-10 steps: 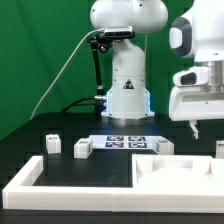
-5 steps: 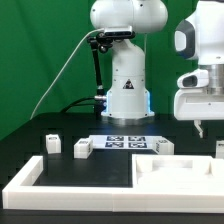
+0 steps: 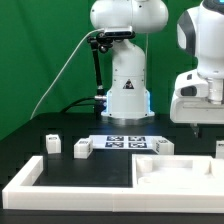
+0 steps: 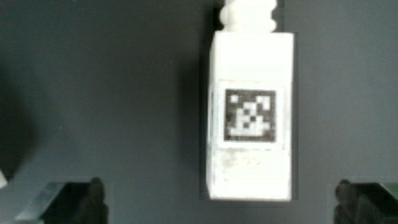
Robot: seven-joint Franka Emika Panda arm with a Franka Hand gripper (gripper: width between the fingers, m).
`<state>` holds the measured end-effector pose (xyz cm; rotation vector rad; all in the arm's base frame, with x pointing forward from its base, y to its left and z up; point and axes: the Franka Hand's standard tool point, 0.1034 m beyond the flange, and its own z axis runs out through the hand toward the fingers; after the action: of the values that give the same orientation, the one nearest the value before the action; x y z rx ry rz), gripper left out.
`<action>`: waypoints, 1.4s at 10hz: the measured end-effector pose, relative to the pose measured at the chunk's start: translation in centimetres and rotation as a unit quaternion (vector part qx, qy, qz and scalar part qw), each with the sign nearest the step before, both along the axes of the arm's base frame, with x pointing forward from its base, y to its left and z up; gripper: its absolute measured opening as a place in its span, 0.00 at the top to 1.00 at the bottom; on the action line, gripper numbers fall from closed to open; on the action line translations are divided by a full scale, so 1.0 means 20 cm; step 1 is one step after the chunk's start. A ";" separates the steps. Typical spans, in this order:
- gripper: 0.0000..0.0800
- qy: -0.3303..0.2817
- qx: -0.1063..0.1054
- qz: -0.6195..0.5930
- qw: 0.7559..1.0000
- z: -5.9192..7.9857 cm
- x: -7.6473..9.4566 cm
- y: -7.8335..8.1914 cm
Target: Assemble one leg
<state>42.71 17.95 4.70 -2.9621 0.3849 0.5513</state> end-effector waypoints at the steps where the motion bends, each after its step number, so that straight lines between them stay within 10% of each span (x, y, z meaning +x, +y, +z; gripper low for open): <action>1: 0.19 0.050 0.007 0.002 0.999 -0.02 -0.02 0.01; 6: 0.19 0.252 0.042 0.011 0.967 -0.09 -0.05 0.07; 14: 0.19 0.264 0.035 0.009 0.964 -0.20 -0.10 0.12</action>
Offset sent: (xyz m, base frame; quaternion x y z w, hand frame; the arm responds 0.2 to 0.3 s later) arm -0.0014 0.0334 -0.0037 0.0211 -0.3139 0.0098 0.9492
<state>40.75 20.26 0.77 -2.7125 0.3674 1.3301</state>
